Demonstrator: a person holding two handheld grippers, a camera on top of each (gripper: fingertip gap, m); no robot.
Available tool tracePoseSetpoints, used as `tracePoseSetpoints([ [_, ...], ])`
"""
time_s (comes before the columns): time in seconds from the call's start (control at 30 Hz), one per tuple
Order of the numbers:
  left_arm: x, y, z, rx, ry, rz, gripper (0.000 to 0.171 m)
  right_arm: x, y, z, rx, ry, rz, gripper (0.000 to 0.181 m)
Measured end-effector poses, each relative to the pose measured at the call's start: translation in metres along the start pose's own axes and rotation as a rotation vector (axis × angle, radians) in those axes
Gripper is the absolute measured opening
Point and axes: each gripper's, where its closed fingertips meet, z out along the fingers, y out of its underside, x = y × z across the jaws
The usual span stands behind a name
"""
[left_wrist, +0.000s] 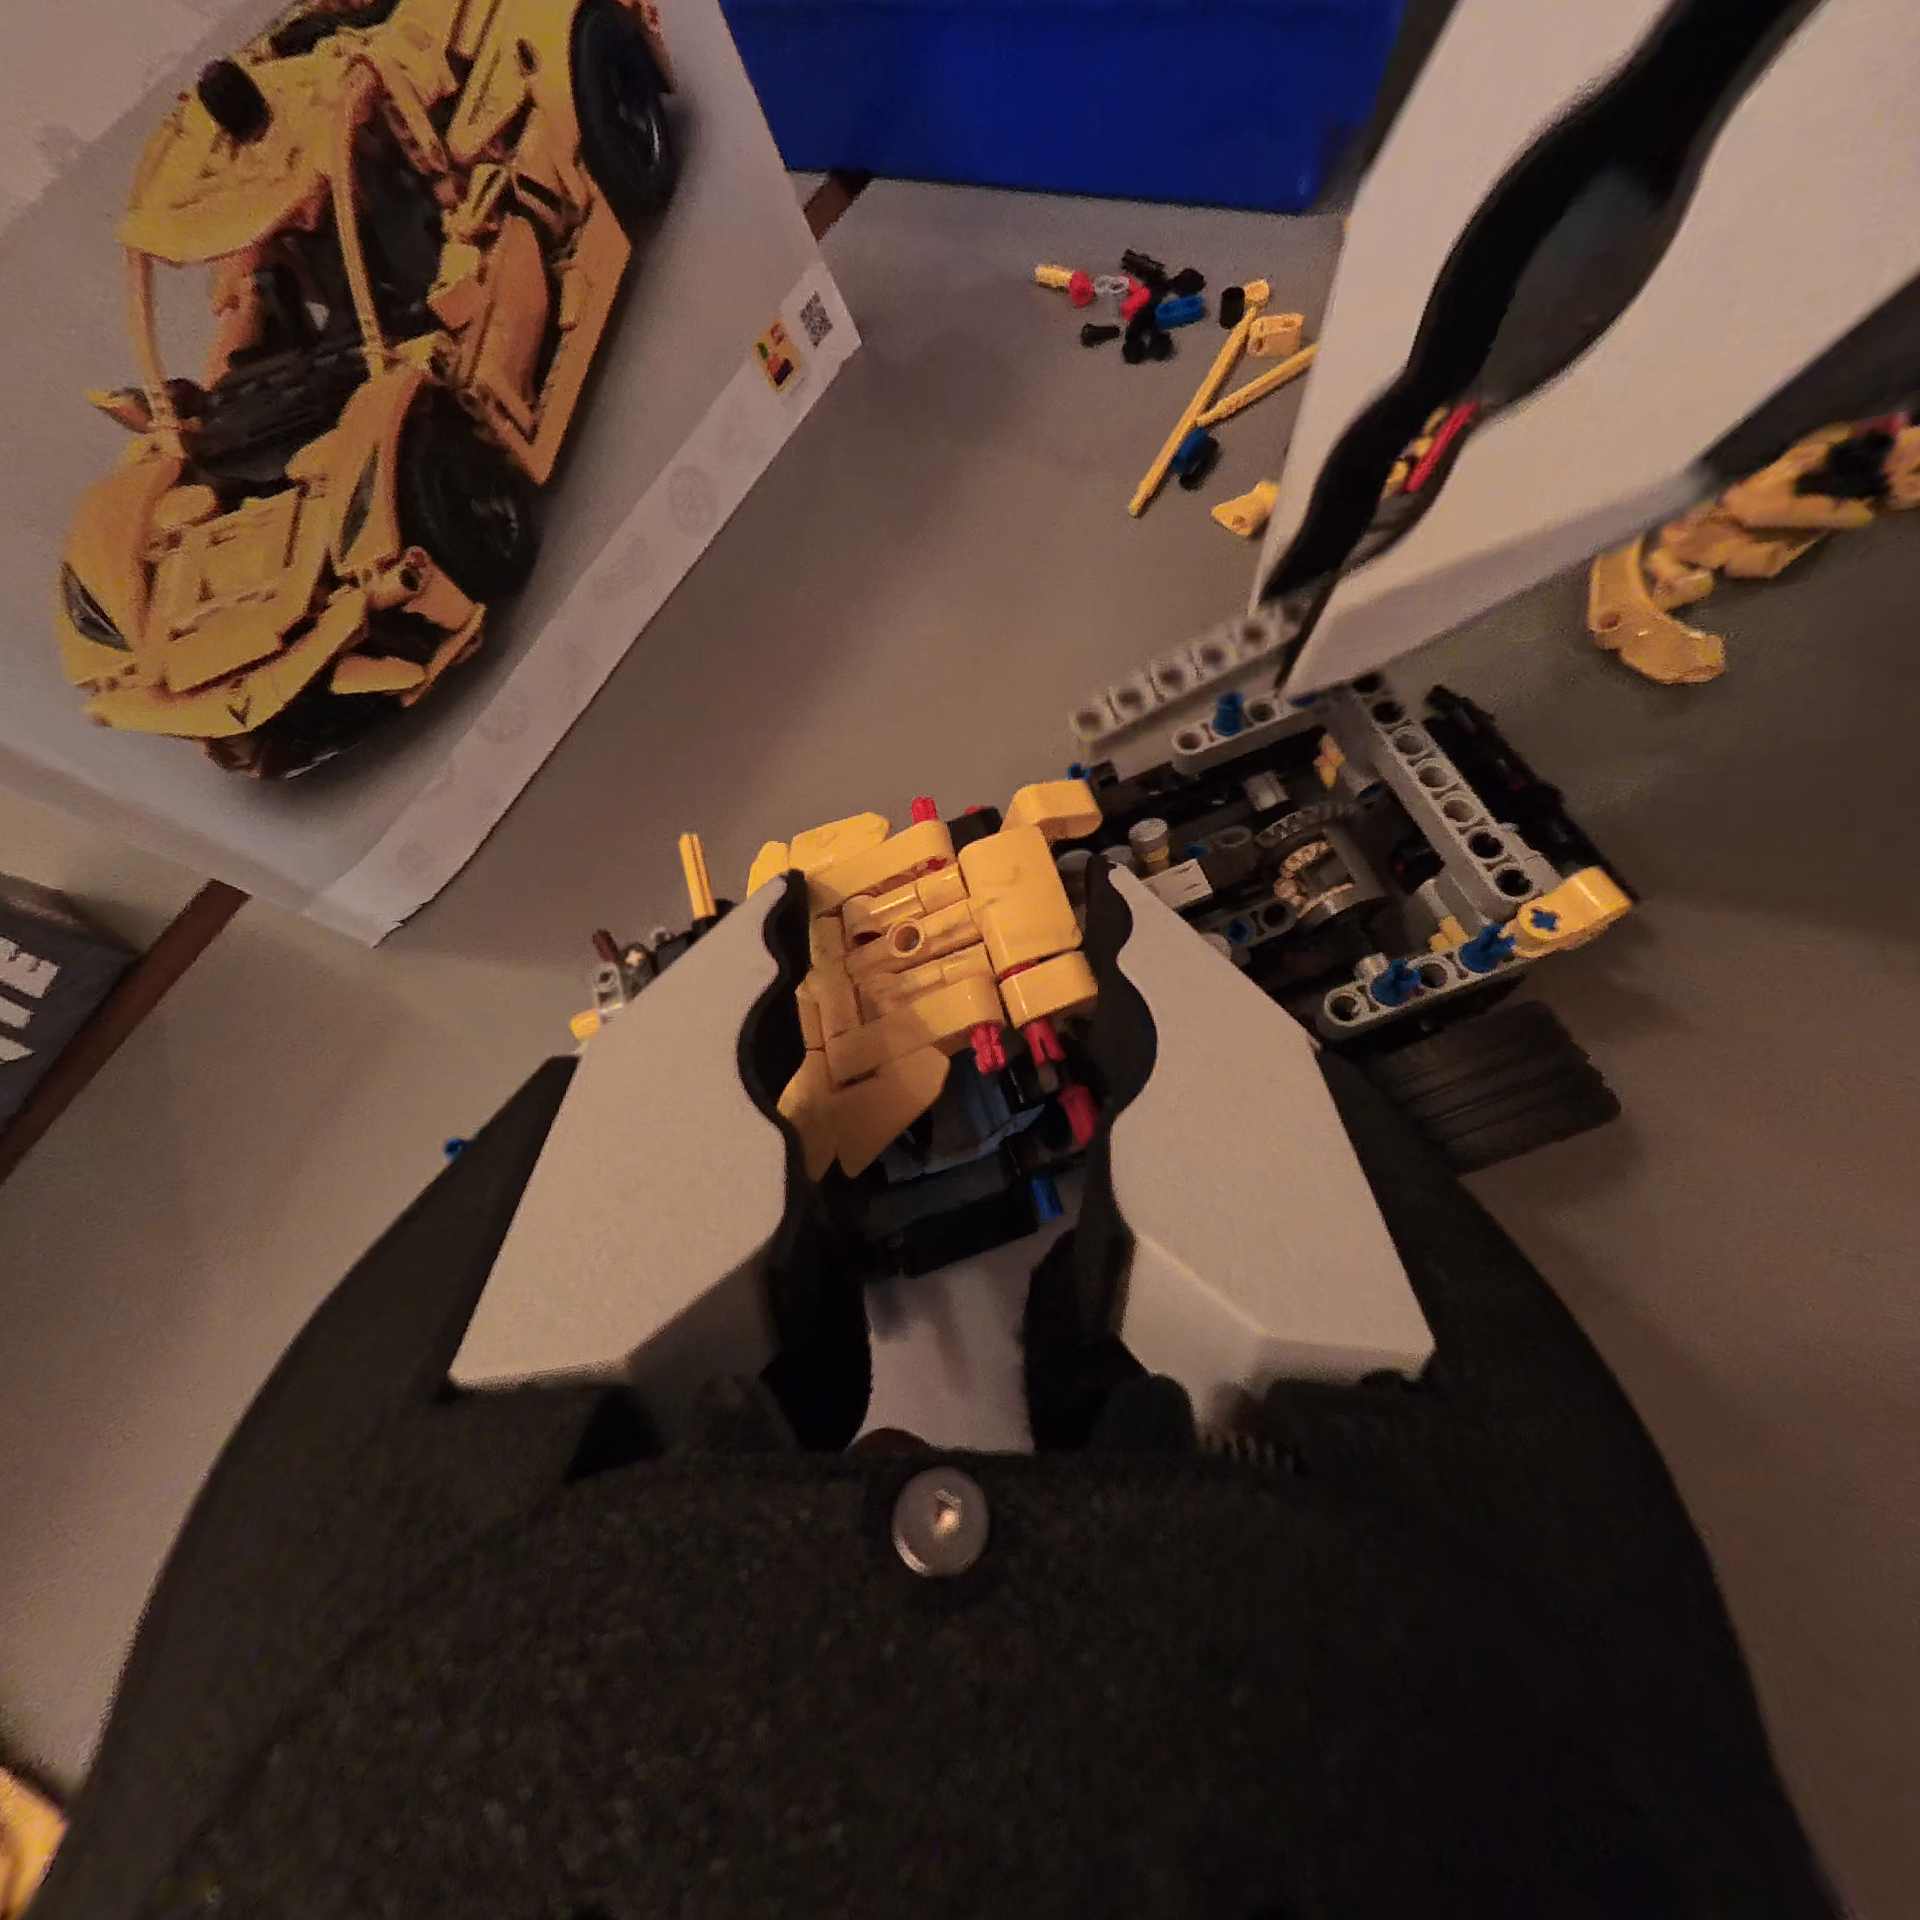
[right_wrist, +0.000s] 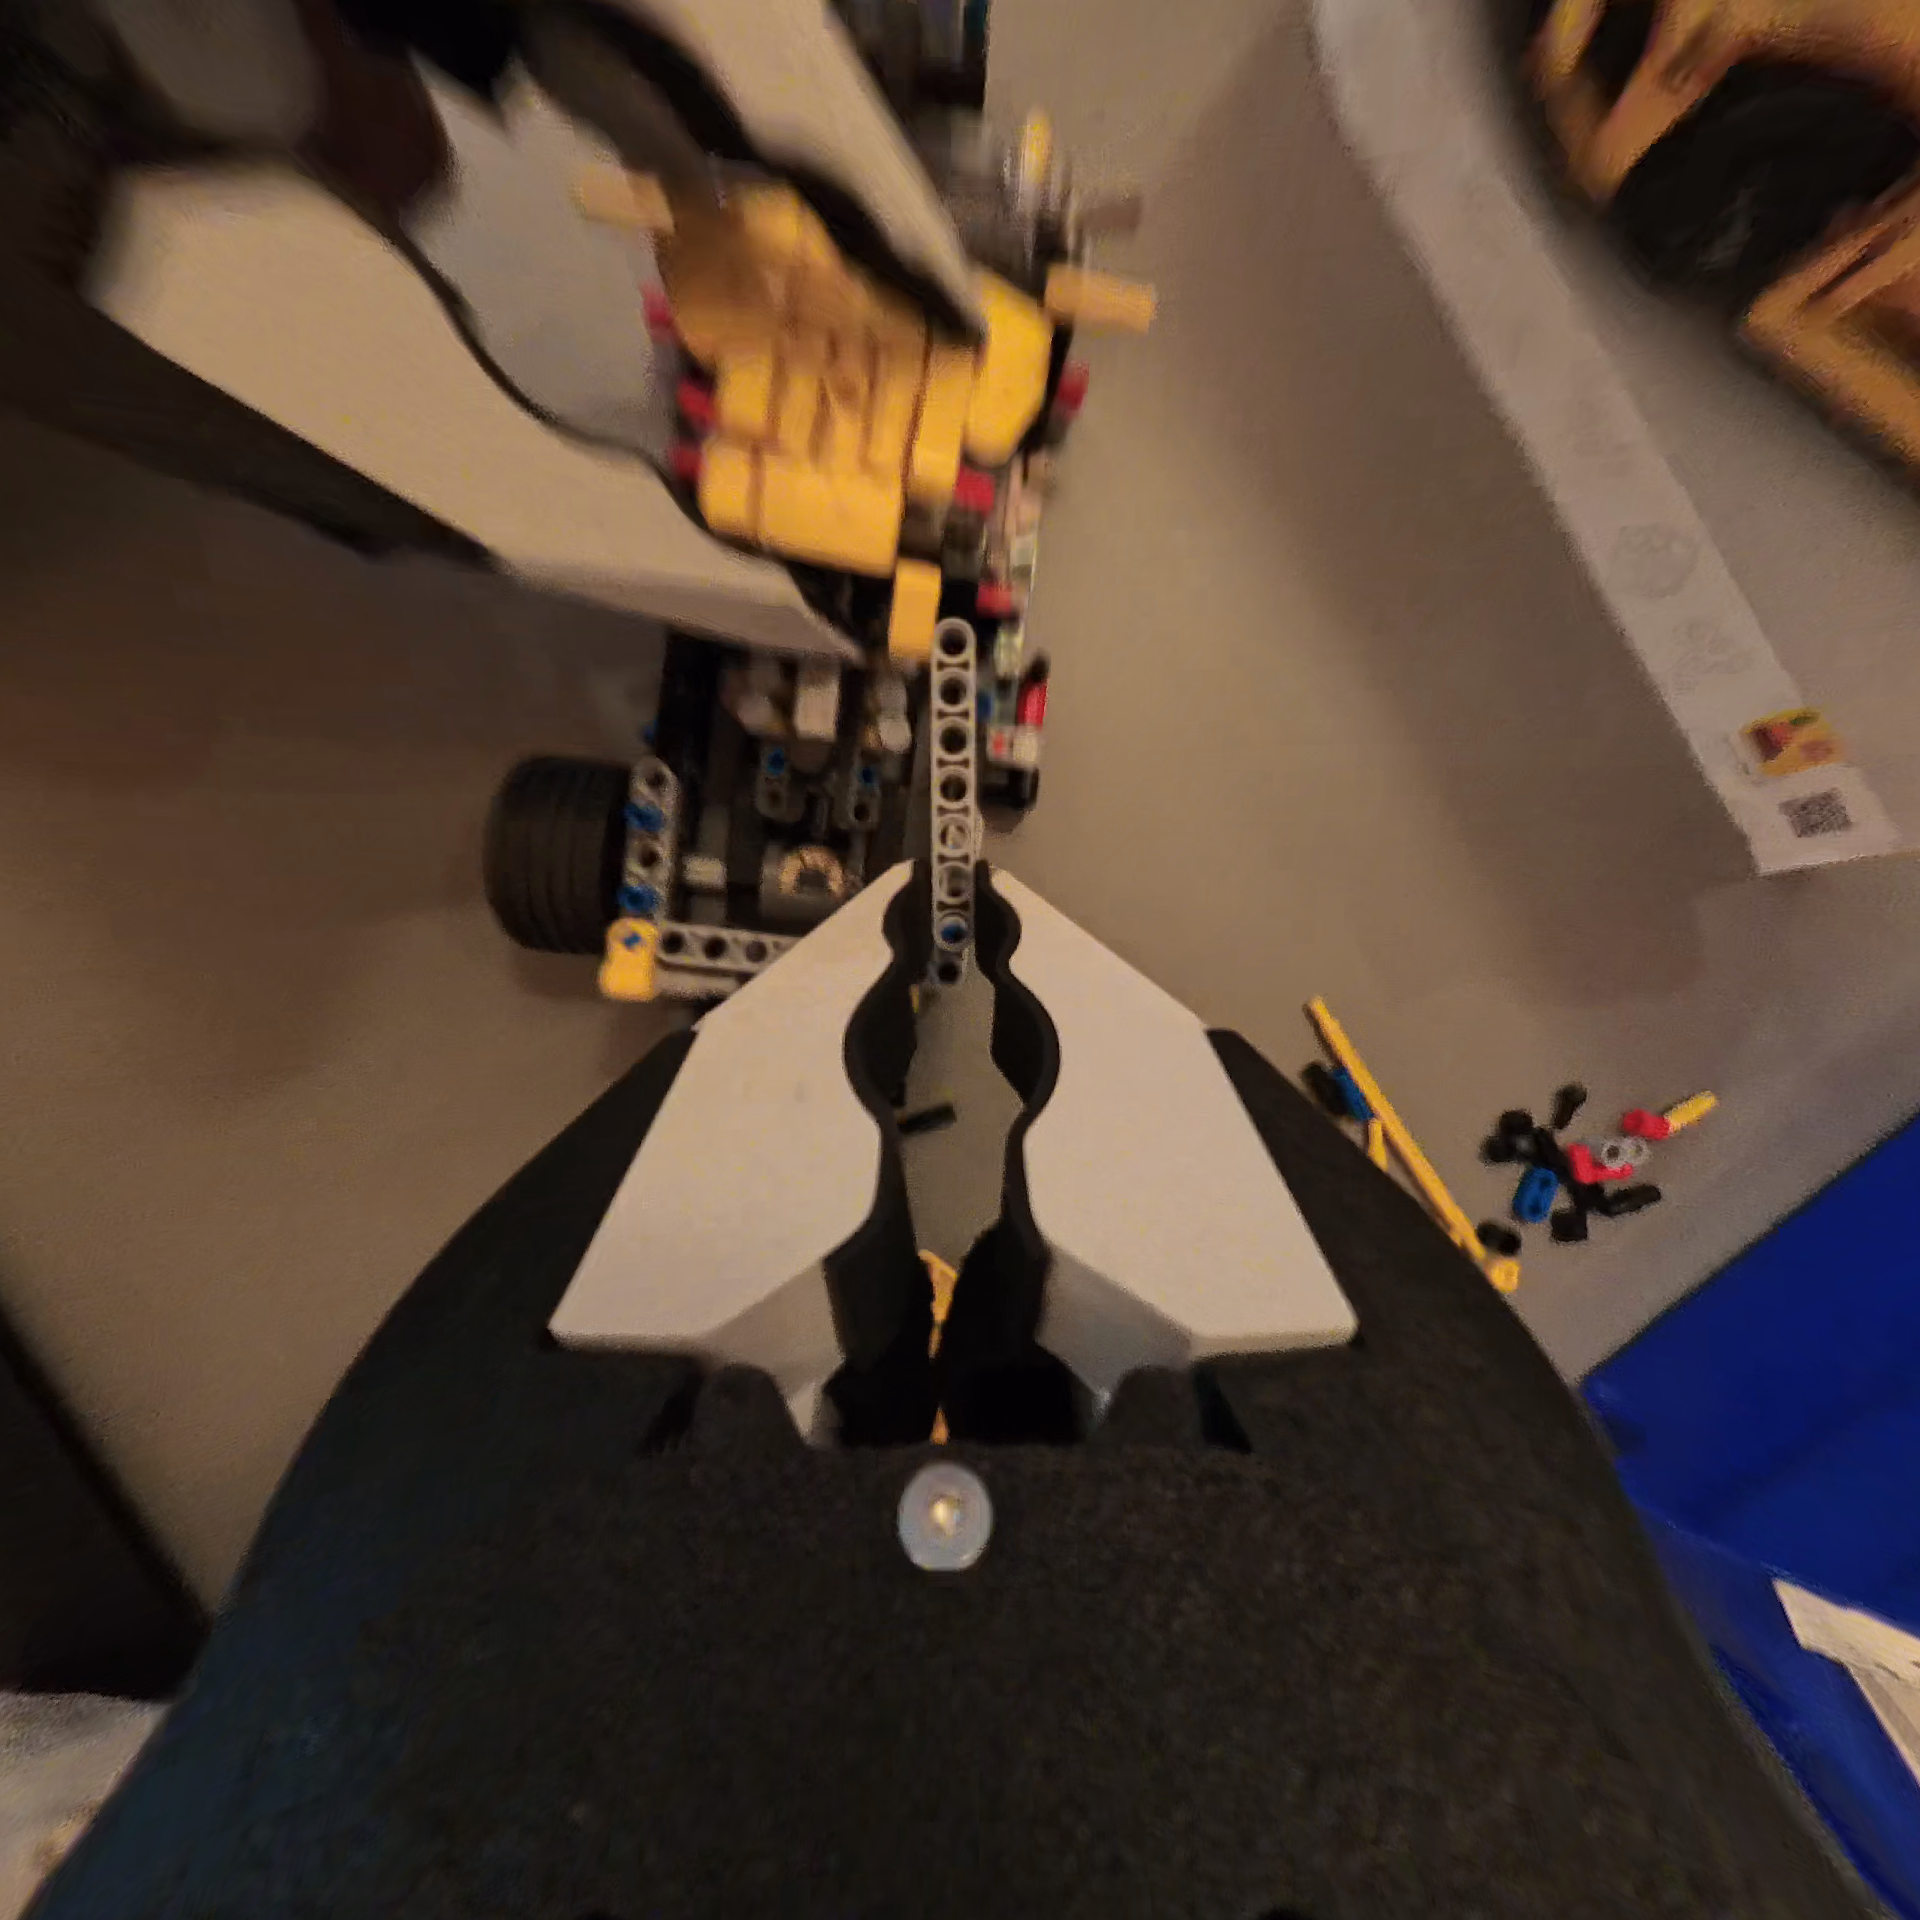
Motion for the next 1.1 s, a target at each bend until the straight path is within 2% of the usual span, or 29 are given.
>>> tracePoseSetpoints([
  [0.07,0.000,0.000,0.001,-0.012,-0.011,0.012,0.054,0.005,-0.020,-0.028,0.155,-0.021,0.083,0.005],
  [0.13,-0.001,0.000,0.001,-0.001,-0.004,-0.003,0.054,0.027,-0.016,-0.038,0.157,0.090,0.061,0.006],
  [0.2,-0.001,0.000,0.001,-0.003,-0.010,-0.003,0.054,0.020,-0.027,-0.049,0.289,-0.034,0.143,0.005],
  [0.27,-0.001,-0.001,0.000,0.000,-0.020,0.005,0.053,0.015,-0.030,-0.056,0.362,-0.116,0.181,0.005],
  [0.33,-0.002,-0.003,0.000,0.021,-0.039,0.021,0.053,-0.008,-0.041,-0.067,0.492,-0.315,0.182,0.005],
  [0.37,-0.002,-0.003,0.000,0.027,-0.048,0.026,0.053,-0.012,-0.042,-0.068,0.521,-0.364,0.188,0.005],
  [0.4,-0.002,-0.003,0.000,0.024,-0.052,0.020,0.053,-0.005,-0.036,-0.063,0.504,-0.342,0.212,0.006],
  [0.43,-0.002,-0.002,-0.001,0.019,-0.048,0.010,0.053,0.010,-0.019,-0.053,0.416,-0.267,0.259,0.005],
  [0.5,-0.002,-0.002,-0.001,0.020,-0.036,-0.002,0.054,0.052,0.040,-0.040,0.151,-0.037,0.397,0.006],
  [0.53,-0.002,-0.002,-0.001,0.025,-0.032,-0.005,0.054,0.063,0.067,-0.041,0.049,0.031,0.445,0.005],
  [0.6,-0.002,-0.002,-0.002,0.029,-0.028,-0.001,0.054,0.077,0.092,-0.050,-0.023,0.130,0.468,0.006],
  [0.67,-0.004,-0.001,-0.002,0.025,-0.034,0.006,0.054,0.086,0.095,-0.054,-0.017,0.190,0.441,0.020],
  [0.7,-0.004,-0.001,-0.002,0.025,-0.033,0.005,0.054,0.086,0.090,-0.053,-0.004,0.186,0.423,0.026],
  [0.8,-0.004,-0.001,-0.002,0.033,-0.027,0.000,0.054,0.047,0.037,-0.034,0.180,-0.036,0.293,0.030],
  [0.9,-0.004,-0.001,-0.001,0.033,-0.032,-0.001,0.054,0.012,-0.001,-0.003,0.211,-0.150,0.186,0.029],
  [1.0,-0.004,-0.001,-0.002,0.034,-0.031,-0.004,0.054,0.006,-0.021,0.023,0.216,-0.099,0.135,0.023],
  [1.1,-0.004,-0.001,-0.001,0.035,-0.028,-0.007,0.054,0.006,-0.022,0.039,0.186,-0.063,0.098,0.012],
])
